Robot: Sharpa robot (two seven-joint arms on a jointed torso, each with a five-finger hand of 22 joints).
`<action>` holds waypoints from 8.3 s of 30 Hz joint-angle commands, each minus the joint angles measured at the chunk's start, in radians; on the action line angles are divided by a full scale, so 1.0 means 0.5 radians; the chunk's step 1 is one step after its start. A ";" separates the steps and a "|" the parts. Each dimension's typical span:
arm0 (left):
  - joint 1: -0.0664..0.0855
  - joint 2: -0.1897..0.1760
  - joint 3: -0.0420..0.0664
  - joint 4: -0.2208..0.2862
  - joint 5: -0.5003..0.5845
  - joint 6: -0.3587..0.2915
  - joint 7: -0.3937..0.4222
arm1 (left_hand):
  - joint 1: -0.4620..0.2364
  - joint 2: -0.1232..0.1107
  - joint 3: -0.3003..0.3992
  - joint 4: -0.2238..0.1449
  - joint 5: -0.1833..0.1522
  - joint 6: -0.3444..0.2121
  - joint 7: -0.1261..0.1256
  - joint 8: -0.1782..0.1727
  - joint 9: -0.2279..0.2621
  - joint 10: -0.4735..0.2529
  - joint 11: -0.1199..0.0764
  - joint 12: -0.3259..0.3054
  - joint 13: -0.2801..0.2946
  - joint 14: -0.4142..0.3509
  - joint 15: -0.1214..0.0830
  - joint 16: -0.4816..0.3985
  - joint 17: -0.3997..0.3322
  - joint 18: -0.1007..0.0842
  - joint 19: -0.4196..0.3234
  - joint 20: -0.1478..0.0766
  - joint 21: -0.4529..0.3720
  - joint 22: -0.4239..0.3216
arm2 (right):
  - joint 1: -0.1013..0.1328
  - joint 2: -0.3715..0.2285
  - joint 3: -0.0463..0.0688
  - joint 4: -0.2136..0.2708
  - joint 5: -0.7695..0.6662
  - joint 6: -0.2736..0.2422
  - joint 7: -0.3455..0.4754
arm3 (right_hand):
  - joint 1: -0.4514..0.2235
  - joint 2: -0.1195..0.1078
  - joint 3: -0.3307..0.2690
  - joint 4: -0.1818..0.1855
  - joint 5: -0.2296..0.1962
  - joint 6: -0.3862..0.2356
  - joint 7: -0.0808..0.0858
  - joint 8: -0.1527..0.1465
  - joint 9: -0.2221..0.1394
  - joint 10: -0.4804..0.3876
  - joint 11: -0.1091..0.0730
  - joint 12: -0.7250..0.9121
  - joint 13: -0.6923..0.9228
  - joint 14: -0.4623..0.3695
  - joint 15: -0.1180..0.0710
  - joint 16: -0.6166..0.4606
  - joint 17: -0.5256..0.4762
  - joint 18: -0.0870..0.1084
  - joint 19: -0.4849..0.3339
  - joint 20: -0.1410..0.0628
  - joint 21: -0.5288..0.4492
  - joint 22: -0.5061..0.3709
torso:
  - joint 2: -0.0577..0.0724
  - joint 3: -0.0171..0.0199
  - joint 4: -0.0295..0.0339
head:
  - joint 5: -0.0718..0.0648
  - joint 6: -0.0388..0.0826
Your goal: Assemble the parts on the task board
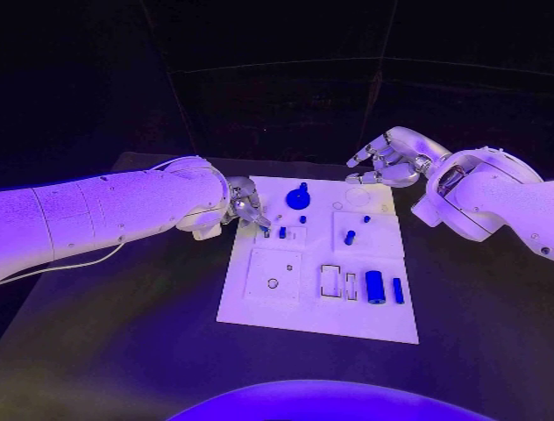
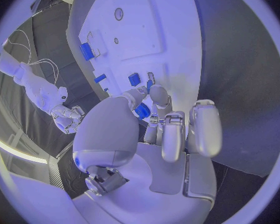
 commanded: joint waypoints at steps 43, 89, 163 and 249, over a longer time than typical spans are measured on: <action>-0.009 0.043 -0.002 -0.005 -0.119 0.187 -0.116 | -0.018 0.005 0.282 -0.266 0.012 0.012 -0.013 0.020 0.003 0.025 -0.002 0.006 -0.002 0.215 -0.013 0.006 0.527 -0.016 0.013 -0.003 0.008 0.022 | 0.004 0.002 0.001 0.006 0.002 0.016 -0.002 | 0.004 0.021 -0.006 -0.009 0.007 0.011 0.002 0.009 -0.001 -0.006 -0.004 -0.007 0.000 0.096 -0.015 -0.013 0.002 0.022 -0.006 -0.001 -0.009 0.000 | 0.001 0.0002 0.002 | -0.011 -0.029; -0.008 0.175 -0.001 -0.159 -0.119 0.416 -0.140 | -0.301 0.009 0.139 -0.121 0.000 0.075 -0.042 0.052 -0.023 0.092 -0.021 0.116 0.102 0.215 -0.026 0.006 0.527 -0.020 0.020 -0.013 0.016 0.043 | 0.004 0.008 0.001 0.008 0.002 0.015 -0.009 | 0.006 0.023 -0.007 -0.009 0.007 0.013 0.001 0.010 -0.001 -0.006 -0.004 -0.007 0.000 0.096 -0.015 -0.016 -0.002 0.023 -0.009 -0.001 -0.012 -0.004 | 0.001 0.0015 0.002 | -0.014 -0.045; -0.102 0.393 0.010 -0.488 -0.799 -0.302 1.267 | 0.476 -0.066 -0.628 -0.252 -0.123 -0.057 0.183 -0.562 -0.706 -0.632 0.237 -1.225 -1.215 0.064 0.152 -0.600 -0.388 0.144 -0.072 0.130 -0.999 -0.929 | 0.004 0.024 0.001 0.001 0.001 0.010 -0.005 | 0.009 0.024 -0.012 -0.009 0.018 0.011 0.001 0.009 -0.002 -0.013 -0.004 -0.017 -0.009 0.094 -0.016 -0.023 -0.011 0.025 -0.016 -0.001 -0.019 -0.016 | 0.003 0.0015 0.000 | -0.092 0.025; -0.171 0.620 0.016 -0.753 -0.855 -0.130 1.149 | 0.345 -0.078 -0.324 -0.338 -0.125 0.057 0.177 -0.744 -0.813 -0.394 0.227 -1.456 -1.313 0.031 0.144 -0.556 -0.620 0.097 -0.042 0.126 -0.671 -0.562 | 0.004 0.051 0.002 0.003 0.001 0.019 -0.012 | 0.012 0.026 -0.013 -0.009 0.027 0.014 0.001 0.011 -0.001 -0.010 -0.004 -0.011 -0.004 0.094 -0.016 -0.023 -0.009 0.025 -0.016 -0.002 -0.020 -0.016 | 0.000 0.0029 0.001 | -0.115 -0.002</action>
